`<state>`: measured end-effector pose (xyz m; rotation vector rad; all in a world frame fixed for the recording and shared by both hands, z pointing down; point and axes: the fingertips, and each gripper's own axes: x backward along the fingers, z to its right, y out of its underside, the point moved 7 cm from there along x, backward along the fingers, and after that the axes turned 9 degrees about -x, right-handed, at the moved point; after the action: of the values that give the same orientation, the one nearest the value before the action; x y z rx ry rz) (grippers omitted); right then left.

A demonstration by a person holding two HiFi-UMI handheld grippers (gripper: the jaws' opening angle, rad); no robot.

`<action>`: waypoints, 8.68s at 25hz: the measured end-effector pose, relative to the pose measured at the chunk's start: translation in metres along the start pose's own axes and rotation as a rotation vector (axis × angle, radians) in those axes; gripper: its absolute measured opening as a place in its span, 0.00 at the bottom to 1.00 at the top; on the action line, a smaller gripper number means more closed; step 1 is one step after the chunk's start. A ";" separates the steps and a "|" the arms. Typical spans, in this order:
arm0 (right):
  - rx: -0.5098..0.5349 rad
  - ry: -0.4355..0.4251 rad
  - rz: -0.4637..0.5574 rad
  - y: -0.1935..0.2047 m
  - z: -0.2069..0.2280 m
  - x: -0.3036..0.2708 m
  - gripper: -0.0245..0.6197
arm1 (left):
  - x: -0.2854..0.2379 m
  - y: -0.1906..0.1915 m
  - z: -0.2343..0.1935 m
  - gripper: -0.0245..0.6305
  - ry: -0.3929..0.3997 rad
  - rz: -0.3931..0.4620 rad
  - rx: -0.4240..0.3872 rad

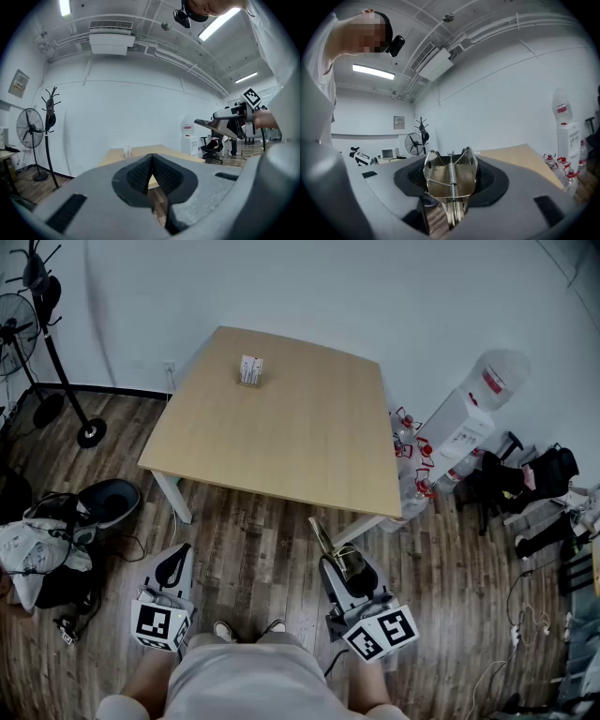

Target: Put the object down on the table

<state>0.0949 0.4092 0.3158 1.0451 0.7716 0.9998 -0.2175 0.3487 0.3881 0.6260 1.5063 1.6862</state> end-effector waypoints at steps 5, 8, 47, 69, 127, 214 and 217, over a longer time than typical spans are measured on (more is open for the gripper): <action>0.003 0.003 0.000 0.000 0.007 -0.005 0.36 | -0.010 0.001 -0.001 0.05 0.003 -0.001 -0.001; 0.025 -0.001 0.025 -0.004 0.010 -0.004 0.36 | -0.015 0.001 0.002 0.05 0.005 -0.005 -0.001; 0.017 0.045 -0.110 -0.036 0.162 -0.213 0.37 | -0.278 0.001 -0.076 0.05 0.076 0.001 0.039; -0.006 0.050 -0.111 -0.056 0.210 -0.327 0.37 | -0.391 -0.016 -0.133 0.05 0.119 0.028 0.027; -0.130 -0.162 -0.620 0.145 0.358 -0.491 0.37 | -0.426 0.056 -0.104 0.05 -0.009 -0.151 0.079; -0.026 -0.050 -0.701 0.162 0.381 -0.534 0.51 | -0.432 0.078 -0.119 0.05 -0.006 -0.195 0.123; -0.006 -0.050 -0.631 0.145 0.375 -0.523 0.32 | -0.429 0.074 -0.118 0.05 0.002 -0.183 0.110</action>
<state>0.1934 -0.1758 0.6037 0.7412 0.9740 0.4326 -0.0779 -0.0661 0.4964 0.5269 1.6152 1.4735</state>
